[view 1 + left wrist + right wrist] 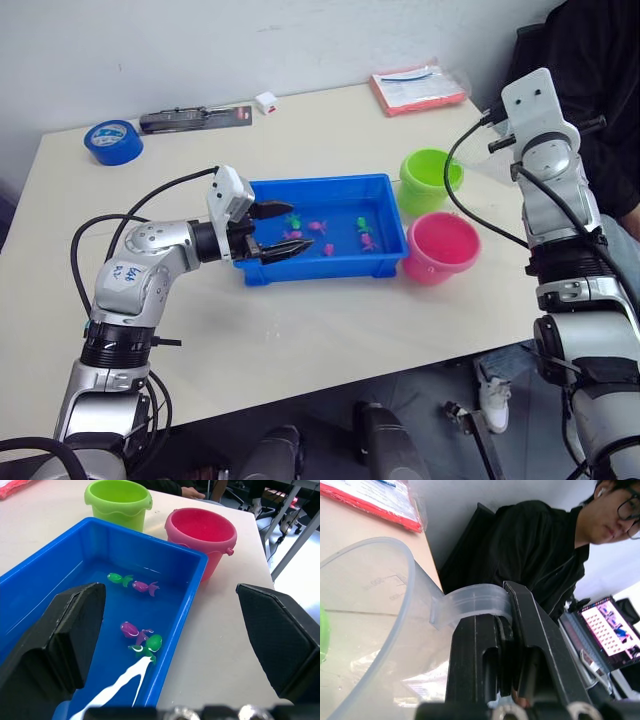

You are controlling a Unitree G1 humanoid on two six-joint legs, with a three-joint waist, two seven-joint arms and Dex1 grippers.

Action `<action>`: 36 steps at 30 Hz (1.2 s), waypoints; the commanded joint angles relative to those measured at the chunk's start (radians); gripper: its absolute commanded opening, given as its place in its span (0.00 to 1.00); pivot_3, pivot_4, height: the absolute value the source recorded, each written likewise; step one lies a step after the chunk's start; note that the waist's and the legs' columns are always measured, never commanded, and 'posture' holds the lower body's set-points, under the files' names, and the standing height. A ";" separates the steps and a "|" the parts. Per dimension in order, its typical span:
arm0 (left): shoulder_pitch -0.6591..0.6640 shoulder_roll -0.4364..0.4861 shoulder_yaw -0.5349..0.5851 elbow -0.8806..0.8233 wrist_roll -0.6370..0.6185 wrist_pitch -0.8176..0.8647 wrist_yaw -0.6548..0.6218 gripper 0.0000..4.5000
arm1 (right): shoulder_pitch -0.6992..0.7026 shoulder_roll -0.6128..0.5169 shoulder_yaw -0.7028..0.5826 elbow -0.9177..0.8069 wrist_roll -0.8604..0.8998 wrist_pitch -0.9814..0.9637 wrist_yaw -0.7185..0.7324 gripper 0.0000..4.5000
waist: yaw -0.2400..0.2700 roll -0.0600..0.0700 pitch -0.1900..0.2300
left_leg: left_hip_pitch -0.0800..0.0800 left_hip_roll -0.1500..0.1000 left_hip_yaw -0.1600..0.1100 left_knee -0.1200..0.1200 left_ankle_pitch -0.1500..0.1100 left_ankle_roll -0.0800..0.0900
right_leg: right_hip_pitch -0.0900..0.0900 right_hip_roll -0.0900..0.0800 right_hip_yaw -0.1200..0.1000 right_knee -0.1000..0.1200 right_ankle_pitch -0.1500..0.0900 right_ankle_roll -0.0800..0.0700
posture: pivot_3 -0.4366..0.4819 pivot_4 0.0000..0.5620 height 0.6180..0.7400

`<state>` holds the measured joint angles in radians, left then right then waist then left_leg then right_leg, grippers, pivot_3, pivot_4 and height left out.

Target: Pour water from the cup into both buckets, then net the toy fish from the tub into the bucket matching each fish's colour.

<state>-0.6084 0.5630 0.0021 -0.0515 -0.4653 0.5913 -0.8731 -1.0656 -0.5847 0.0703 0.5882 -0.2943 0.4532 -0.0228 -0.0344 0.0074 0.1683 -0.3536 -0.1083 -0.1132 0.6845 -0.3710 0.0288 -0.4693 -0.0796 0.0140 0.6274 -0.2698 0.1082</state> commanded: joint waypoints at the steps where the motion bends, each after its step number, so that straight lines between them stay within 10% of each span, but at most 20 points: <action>1: 0.006 0.010 0.030 -0.042 -0.013 -0.006 0.003 1.00 | -0.049 -0.009 0.010 -0.013 -0.040 -0.049 -0.021 0.15 | 0.000 0.000 0.000 | 0.000 0.000 0.000 0.000 0.000 0.000 | 0.000 0.000 0.000 0.000 0.000 0.000 | 0.48 0.27 1.00; 36: 0.035 0.010 0.045 -0.076 -0.017 -0.023 -0.004 1.00 | -0.090 -0.020 0.178 0.089 -0.308 -0.231 -0.073 0.15 | -0.006 0.000 0.000 | 0.000 0.000 0.000 0.001 0.000 0.000 | 0.000 0.000 0.000 0.001 0.000 0.000 | 0.48 0.27 1.00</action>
<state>-0.5758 0.5633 0.0213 -0.0812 -0.4667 0.5866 -0.8752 -1.1147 -0.5841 0.2580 0.6976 -0.5834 0.2369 -0.0769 -0.0405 0.0075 0.1682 -0.3537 -0.1083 -0.1130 0.6853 -0.3710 0.0287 -0.4696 -0.0794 0.0137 0.6280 -0.2698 0.1082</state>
